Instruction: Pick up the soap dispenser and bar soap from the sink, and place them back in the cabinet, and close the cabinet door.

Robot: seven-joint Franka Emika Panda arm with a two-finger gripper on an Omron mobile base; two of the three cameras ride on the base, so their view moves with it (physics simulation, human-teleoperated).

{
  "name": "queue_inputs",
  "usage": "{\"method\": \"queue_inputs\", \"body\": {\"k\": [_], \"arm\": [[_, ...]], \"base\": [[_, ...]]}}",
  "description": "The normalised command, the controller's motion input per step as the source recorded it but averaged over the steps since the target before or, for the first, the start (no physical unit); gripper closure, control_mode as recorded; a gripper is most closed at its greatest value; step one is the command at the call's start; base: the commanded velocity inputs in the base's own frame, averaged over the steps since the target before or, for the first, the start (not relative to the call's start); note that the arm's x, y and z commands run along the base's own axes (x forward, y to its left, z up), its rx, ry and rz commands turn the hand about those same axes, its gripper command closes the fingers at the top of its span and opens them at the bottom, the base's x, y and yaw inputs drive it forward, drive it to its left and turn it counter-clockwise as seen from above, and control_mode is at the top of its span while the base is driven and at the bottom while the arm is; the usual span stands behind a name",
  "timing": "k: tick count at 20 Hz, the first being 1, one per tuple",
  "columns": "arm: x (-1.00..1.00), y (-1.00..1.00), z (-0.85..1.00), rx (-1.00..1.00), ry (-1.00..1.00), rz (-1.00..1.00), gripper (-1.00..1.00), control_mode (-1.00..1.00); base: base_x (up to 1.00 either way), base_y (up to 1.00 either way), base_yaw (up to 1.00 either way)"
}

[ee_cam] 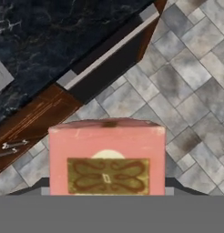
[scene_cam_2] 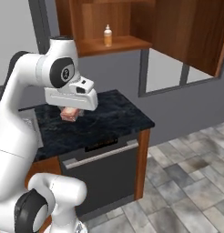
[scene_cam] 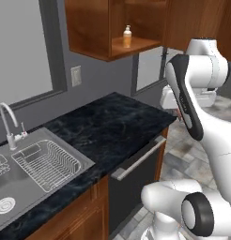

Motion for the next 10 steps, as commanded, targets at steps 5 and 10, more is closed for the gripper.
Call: {"method": "queue_inputs", "body": {"k": [5, 10], "arm": [[0.0, 0.0, 0.0, 0.0, 0.0, 0.0, 1.0, 1.0], [0.0, 0.0, 0.0, 0.0, 0.0, 0.0, 1.0, 1.0]], "base": [[0.34, -0.31, -0.23], [0.59, -0.44, -0.11]]}}
